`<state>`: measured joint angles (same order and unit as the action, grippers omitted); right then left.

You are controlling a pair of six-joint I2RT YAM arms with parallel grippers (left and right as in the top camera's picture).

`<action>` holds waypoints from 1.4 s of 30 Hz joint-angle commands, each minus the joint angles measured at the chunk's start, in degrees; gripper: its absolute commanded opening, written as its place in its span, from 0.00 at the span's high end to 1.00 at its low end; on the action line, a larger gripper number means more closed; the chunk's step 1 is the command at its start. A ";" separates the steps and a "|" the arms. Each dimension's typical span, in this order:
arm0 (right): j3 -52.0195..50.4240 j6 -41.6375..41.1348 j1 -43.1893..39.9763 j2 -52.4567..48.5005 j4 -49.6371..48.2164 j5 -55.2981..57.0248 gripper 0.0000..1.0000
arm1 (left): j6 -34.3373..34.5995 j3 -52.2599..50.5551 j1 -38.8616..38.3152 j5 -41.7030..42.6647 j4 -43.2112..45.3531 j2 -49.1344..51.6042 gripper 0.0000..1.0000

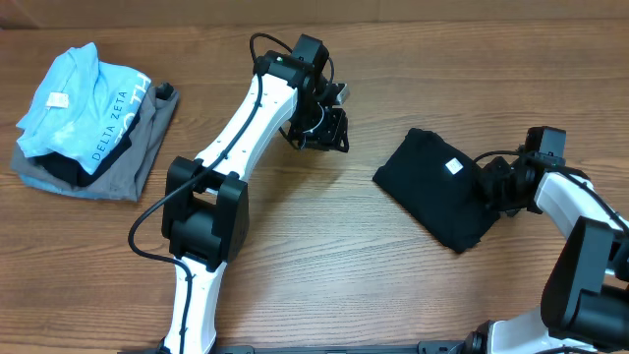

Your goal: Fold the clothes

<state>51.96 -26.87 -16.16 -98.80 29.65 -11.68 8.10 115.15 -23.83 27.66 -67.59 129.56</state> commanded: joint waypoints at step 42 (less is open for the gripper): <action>-10.21 -13.40 0.35 7.98 -5.09 10.84 0.79 | 0.46 -8.52 -8.85 5.38 25.11 4.94 0.18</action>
<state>41.91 -41.15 -15.70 -89.54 24.27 -4.19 5.87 109.51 -30.96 31.55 -46.28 133.32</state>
